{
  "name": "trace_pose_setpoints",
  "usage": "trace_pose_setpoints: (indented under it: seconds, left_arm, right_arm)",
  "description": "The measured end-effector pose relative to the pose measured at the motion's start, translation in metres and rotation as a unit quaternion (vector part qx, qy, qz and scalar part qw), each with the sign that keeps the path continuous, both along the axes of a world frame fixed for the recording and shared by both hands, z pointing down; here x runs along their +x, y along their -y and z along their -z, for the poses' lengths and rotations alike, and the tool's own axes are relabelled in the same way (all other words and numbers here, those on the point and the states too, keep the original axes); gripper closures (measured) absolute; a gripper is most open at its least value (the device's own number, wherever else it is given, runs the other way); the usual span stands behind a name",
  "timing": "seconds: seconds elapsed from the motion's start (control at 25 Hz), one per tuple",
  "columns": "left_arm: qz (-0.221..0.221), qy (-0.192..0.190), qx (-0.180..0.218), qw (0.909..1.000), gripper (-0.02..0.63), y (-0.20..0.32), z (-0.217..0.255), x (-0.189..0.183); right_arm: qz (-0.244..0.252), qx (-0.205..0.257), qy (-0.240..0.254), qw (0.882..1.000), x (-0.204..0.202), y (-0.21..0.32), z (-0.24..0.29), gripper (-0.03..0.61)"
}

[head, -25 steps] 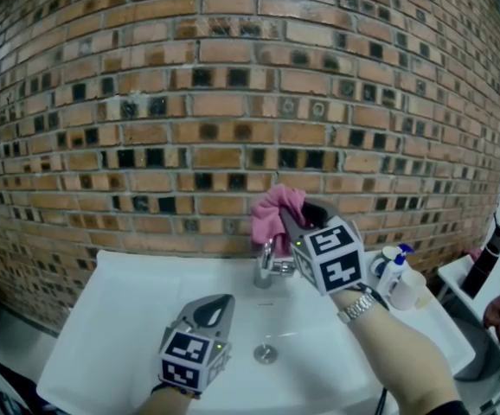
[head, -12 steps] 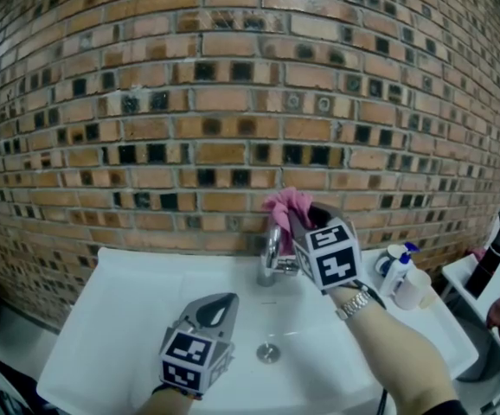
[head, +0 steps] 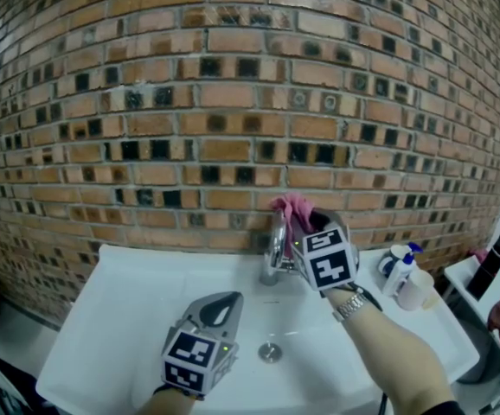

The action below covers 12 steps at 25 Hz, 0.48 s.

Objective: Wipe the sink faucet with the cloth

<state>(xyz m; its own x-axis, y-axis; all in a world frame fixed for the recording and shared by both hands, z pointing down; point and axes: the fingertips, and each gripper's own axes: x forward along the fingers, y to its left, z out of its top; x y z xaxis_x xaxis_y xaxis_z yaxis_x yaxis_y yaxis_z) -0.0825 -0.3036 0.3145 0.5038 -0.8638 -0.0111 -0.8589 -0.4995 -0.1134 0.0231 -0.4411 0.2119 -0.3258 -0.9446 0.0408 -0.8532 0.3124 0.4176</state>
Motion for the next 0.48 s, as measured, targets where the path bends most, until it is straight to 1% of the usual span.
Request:
trace_pose_setpoints:
  seconds: [0.48]
  left_arm:
    - [-0.005,-0.006,0.006,1.0,0.603,-0.003,0.004,0.001]
  right_arm:
    - [-0.011,-0.021,-0.005,1.0,-0.005,-0.005,-0.017,0.5]
